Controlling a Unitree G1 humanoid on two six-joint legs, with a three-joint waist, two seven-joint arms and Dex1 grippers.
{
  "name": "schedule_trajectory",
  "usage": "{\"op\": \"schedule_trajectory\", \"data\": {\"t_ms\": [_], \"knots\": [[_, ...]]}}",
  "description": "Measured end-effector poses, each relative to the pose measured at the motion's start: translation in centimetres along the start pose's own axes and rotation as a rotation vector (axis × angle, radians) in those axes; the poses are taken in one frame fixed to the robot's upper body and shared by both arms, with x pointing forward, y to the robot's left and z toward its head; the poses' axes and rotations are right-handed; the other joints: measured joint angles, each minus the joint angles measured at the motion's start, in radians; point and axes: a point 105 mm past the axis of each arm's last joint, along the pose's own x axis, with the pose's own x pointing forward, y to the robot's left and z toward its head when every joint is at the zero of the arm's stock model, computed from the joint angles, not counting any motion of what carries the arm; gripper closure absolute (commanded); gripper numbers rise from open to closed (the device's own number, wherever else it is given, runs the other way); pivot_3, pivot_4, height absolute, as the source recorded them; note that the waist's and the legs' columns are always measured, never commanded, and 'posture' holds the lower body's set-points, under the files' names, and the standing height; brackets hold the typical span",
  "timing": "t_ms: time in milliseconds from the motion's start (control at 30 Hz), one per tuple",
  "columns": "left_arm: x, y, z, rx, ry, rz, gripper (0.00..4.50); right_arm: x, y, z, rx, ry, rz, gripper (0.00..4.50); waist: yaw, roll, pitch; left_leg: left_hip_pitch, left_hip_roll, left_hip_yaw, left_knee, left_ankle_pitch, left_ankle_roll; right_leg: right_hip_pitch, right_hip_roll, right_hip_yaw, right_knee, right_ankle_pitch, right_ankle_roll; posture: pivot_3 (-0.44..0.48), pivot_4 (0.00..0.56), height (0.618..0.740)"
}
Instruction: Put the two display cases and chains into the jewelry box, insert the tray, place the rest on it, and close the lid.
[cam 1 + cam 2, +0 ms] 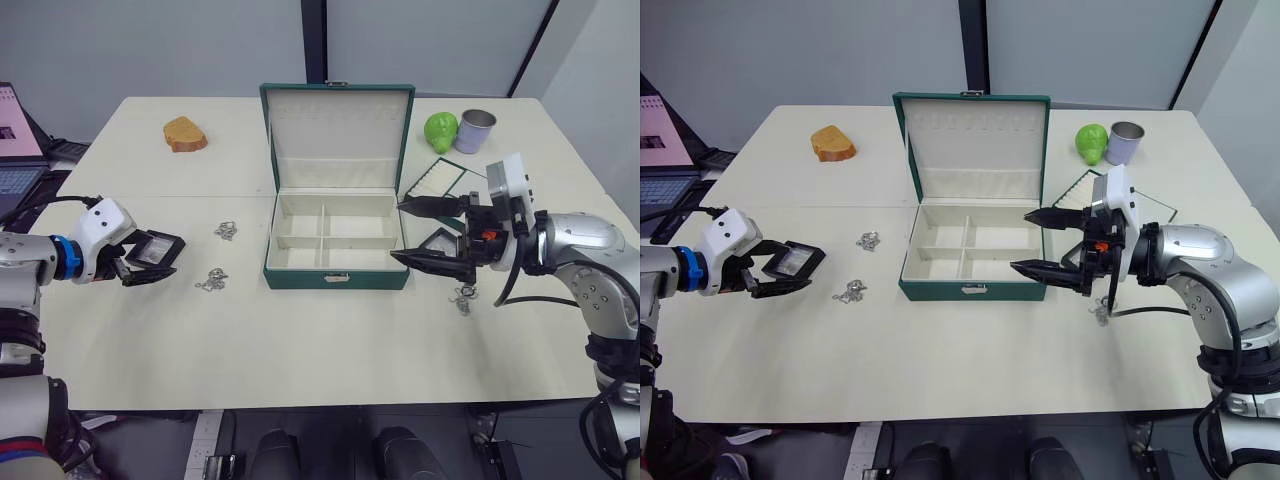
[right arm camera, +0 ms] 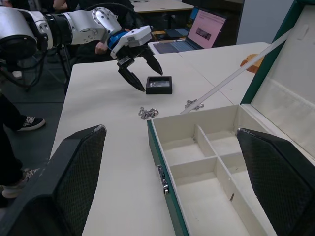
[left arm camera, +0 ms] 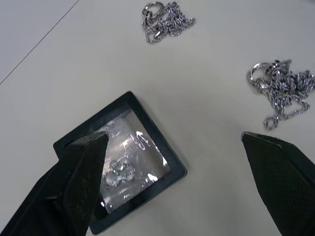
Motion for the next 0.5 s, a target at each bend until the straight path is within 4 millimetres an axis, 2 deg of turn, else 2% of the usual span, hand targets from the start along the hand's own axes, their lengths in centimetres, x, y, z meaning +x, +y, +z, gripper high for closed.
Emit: {"op": "schedule_trajectory", "data": {"t_ms": [100,300,500], "knots": [[0.6,-0.3,-0.1,-0.050,-0.011,-0.012,0.00,-0.2,0.0,-0.2,0.005,0.002,-0.025,0.02,-0.005,0.000,0.000,0.000,0.000,0.000,0.000,0.000,0.000,-0.001,0.000,0.000,0.002,0.000,0.000,0.000,0.150,0.740],[0.8,-1.1,-2.1,-0.115,0.029,-0.004,0.00,-0.4,0.1,0.0,0.013,-0.008,-0.035,0.02,-0.014,0.000,0.000,0.000,0.000,-0.001,0.000,0.000,0.000,-0.001,0.000,0.000,0.003,0.000,0.000,0.000,0.150,0.740],[0.5,-0.7,-1.9,-0.157,0.004,0.038,0.00,-0.2,0.2,0.6,0.003,-0.022,-0.017,0.02,-0.015,0.000,0.000,0.000,0.000,-0.001,-0.001,0.000,0.000,0.000,0.000,-0.001,0.003,0.000,0.000,0.000,0.150,0.740]]}}
